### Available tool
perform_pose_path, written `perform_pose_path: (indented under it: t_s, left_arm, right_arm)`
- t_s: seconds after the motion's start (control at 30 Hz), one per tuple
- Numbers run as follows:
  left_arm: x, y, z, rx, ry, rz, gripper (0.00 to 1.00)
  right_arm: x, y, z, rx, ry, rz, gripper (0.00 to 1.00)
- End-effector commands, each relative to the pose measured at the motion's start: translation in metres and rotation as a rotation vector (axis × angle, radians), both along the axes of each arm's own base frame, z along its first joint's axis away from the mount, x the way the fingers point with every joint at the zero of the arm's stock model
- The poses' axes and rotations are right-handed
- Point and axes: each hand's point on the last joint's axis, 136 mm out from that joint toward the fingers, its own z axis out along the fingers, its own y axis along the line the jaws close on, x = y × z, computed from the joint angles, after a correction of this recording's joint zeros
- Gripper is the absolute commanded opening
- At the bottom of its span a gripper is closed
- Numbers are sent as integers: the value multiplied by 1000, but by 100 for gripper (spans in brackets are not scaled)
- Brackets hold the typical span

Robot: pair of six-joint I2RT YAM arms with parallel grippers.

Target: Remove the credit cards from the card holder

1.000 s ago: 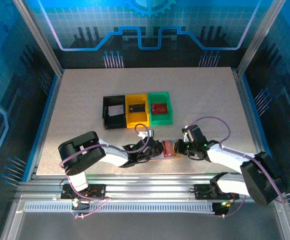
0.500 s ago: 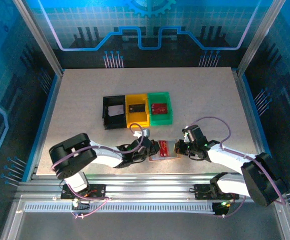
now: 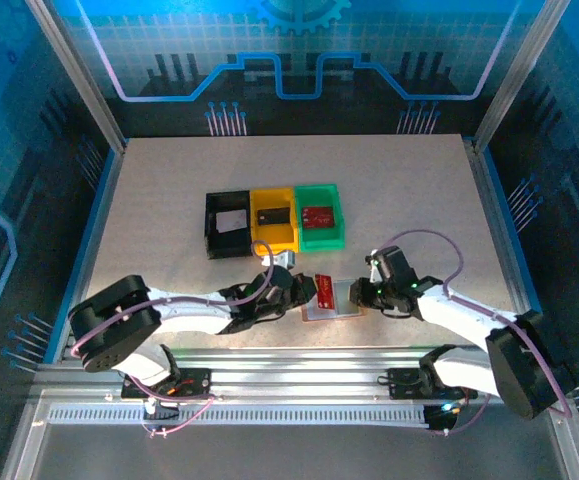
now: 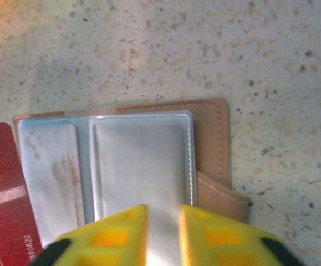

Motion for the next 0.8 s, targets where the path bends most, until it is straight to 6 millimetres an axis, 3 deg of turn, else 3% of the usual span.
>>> perform_pose_path:
  t_s: [0.0,0.27,0.47,0.77]
  left_arm:
    - [-8,10,-1,38,-1,-51,0]
    - [-14,11,25,-15,-43,-151,0]
    - [-21,4,49,-67,-85,-218,0]
    - [-24,-3,61,-139,-105,-243,0]
  right_arm:
    - [3,8,26,62,-57,75,34]
    - [-10,39,68,290,-197,225,57]
    - [-22,50,73,379,-229,282,62]
    - [-34,66,92,471,-312,366,64]
